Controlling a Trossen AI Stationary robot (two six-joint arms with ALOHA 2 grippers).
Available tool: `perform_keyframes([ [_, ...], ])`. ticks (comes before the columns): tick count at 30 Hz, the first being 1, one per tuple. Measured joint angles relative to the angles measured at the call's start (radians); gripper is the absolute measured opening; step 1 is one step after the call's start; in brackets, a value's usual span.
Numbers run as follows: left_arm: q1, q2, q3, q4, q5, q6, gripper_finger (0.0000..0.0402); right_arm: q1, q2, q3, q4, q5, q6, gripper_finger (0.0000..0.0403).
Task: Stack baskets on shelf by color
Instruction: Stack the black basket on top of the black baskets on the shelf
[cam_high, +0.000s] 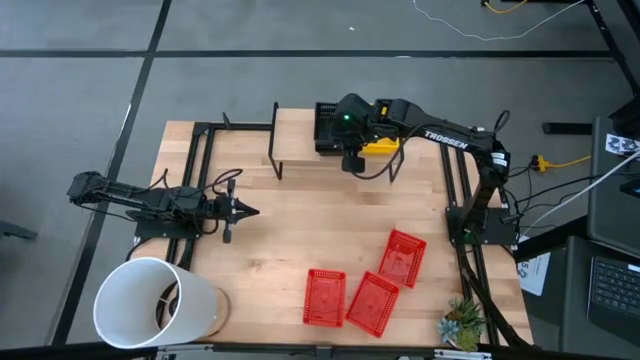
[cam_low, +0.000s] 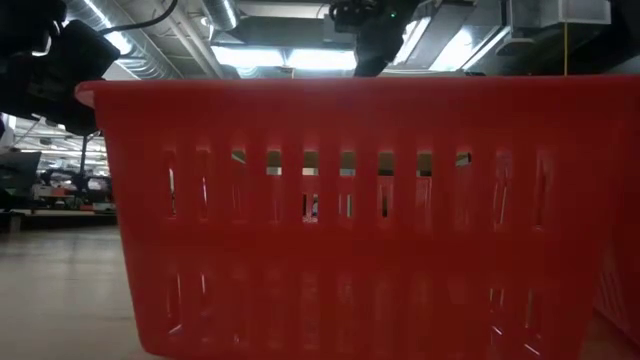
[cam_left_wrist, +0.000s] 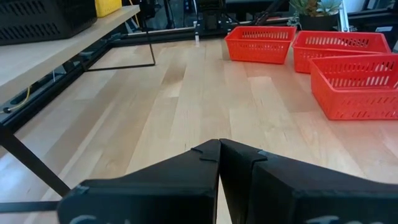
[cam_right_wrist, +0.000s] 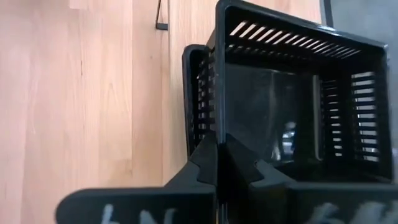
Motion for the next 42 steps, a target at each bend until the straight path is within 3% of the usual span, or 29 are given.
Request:
perform_keyframes([
  [16,0.000,0.000,0.000,-0.002,0.000,-0.002,0.0000,0.000,-0.003,0.000,-0.017,0.001,0.055,0.0031],
  [28,0.000,0.000,0.000,-0.002,0.000,-0.007,0.0000,0.001,-0.003,0.001,-0.011,0.001,0.077,0.0103],
  [37,0.000,0.000,0.000,-0.002,0.000,-0.007,0.0000,0.038,-0.005,0.102,-0.026,0.007,0.124,0.0112],
  [39,0.000,0.000,0.000,-0.002,0.000,-0.007,0.0000,0.054,-0.005,0.108,-0.020,0.076,0.128,0.0109],
  [42,0.000,0.000,0.000,-0.002,0.000,-0.006,0.0000,0.085,0.001,0.071,0.028,0.294,0.120,0.0101],
])
